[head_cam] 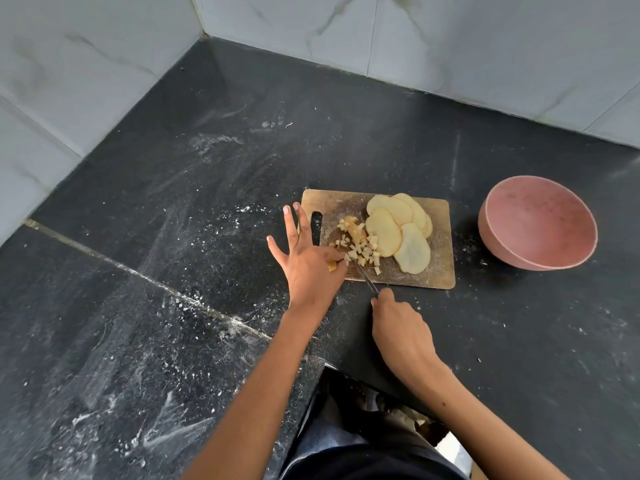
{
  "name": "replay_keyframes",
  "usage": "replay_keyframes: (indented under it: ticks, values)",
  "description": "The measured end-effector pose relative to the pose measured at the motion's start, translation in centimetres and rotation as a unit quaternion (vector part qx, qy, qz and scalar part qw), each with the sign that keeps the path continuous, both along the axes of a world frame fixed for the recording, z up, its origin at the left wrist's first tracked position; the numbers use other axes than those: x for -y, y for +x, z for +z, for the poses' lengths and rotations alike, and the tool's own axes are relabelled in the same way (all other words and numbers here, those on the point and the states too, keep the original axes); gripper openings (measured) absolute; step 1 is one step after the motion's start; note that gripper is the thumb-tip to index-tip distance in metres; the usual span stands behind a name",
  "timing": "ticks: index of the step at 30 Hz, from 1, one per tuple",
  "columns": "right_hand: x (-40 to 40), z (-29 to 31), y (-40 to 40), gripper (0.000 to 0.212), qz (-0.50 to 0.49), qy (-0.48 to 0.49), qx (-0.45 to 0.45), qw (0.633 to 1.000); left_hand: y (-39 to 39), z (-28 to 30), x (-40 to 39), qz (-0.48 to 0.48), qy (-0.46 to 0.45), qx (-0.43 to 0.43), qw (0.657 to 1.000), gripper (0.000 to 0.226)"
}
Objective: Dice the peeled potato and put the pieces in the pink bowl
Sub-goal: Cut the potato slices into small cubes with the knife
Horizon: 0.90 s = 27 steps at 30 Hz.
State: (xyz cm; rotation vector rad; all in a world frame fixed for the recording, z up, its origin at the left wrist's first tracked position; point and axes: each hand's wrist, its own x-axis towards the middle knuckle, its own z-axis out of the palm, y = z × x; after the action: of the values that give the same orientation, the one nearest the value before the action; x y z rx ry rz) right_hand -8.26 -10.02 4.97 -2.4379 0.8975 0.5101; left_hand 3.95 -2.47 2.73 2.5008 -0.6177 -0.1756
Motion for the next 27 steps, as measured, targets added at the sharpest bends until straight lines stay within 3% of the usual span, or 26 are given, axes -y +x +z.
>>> replay_keyframes:
  ticks: [8,14,23,27]
  values:
    - [0.1,0.3,0.6,0.024,0.019,0.015,0.041,0.999,-0.4,0.2,0.0,0.028,-0.005,-0.033,0.999,0.003]
    - [0.4,0.1,1.1,0.026,0.025,0.008,0.024,0.999,-0.2,0.3,0.1,0.026,0.009,-0.040,0.999,0.005]
    - [0.1,-0.1,-0.4,0.008,0.042,-0.031,-0.039,0.998,-0.1,0.1,0.3,0.035,0.034,-0.023,0.999,0.008]
    - [0.3,0.1,-0.2,0.014,0.024,-0.013,-0.024,0.999,-0.2,0.2,0.5,0.035,0.040,-0.022,0.998,0.008]
